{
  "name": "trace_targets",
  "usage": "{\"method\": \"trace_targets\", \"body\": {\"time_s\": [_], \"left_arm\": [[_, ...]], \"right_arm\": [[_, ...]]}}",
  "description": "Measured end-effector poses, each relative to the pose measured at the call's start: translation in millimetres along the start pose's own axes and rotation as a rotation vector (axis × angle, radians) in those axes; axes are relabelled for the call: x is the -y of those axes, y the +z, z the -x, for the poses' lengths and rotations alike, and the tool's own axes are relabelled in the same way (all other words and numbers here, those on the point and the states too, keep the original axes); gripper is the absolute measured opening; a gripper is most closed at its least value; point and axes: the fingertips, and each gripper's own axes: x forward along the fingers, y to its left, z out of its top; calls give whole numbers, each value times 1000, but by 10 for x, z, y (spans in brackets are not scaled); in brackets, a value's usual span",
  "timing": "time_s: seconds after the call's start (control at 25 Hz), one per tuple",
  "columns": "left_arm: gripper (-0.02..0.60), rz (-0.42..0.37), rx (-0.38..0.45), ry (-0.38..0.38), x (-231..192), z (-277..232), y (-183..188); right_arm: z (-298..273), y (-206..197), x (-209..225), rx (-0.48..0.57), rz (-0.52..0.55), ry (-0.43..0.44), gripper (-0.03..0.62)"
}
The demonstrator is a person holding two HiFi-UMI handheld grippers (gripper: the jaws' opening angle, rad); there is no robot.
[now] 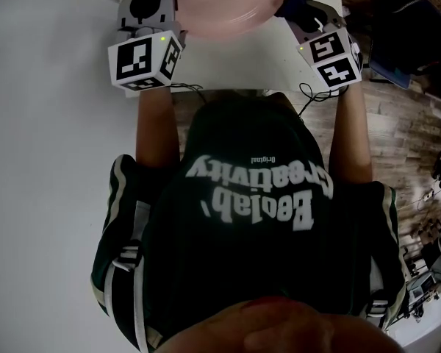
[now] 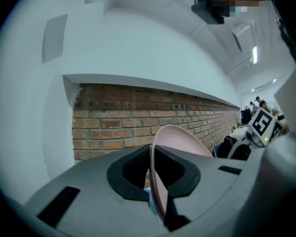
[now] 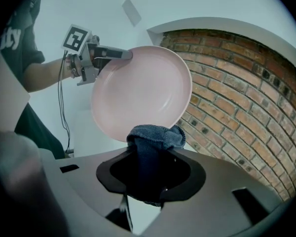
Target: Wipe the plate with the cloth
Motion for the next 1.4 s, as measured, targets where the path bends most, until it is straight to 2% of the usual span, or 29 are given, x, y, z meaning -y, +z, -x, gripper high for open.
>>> {"method": "trace_targets", "body": {"time_s": [0.12, 0.36, 1.08, 1.24, 1.4], "left_arm": [[21, 4, -7, -7, 35, -148, 128], [21, 31, 6, -4, 13, -104, 14], [28, 135, 44, 17, -232, -73, -38], [26, 148, 48, 22, -286, -76, -46], [18, 204, 47, 1, -199, -180, -104]], "right_arm": [[19, 17, 17, -11, -4, 31, 121], [-105, -108, -301, -15, -15, 91, 121], [-309, 165, -1101, 21, -33, 270, 120], [-314, 375, -1341, 81, -59, 343, 120], [-301, 587, -1472, 147, -36, 396, 118]]}}
